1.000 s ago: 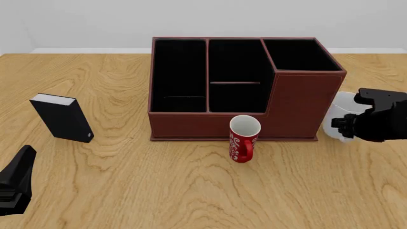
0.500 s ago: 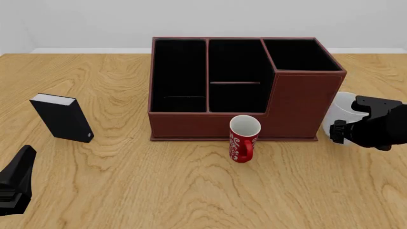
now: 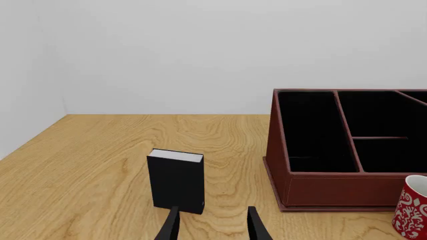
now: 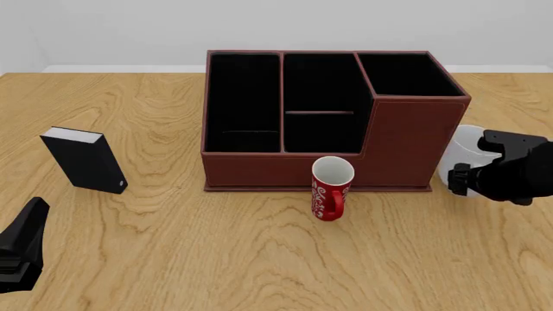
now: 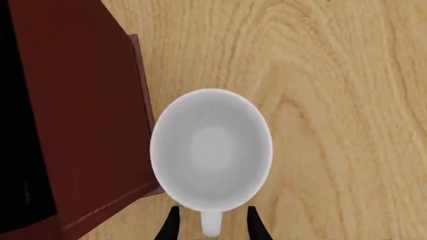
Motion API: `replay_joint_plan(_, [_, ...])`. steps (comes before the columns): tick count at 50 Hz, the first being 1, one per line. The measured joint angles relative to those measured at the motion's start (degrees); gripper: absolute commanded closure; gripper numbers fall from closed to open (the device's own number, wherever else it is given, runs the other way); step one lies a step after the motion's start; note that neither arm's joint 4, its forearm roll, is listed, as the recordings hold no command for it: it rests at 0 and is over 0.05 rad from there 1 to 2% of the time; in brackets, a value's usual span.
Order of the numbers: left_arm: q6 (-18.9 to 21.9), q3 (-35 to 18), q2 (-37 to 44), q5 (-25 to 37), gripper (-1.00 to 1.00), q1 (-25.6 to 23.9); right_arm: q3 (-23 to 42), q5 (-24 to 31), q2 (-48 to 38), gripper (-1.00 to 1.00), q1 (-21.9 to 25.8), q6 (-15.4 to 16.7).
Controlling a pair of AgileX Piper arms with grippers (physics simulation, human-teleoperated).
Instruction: Pick up the white mug and place it to the right of the caddy.
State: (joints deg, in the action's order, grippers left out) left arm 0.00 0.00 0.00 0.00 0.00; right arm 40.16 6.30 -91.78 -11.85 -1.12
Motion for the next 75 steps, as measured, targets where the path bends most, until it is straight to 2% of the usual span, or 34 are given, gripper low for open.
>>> replay_joint_plan(37, [0.00, 0.00, 0.00, 0.00, -1.00, 0.00, -1.84, 1.44, 2.41, -1.00, 0.38, 0.49])
replay_joint_plan(75, [0.00, 0.00, 0.00, 0.00, -1.00, 0.00, -3.63, 4.12, 8.03, -1.00, -0.29, 2.88])
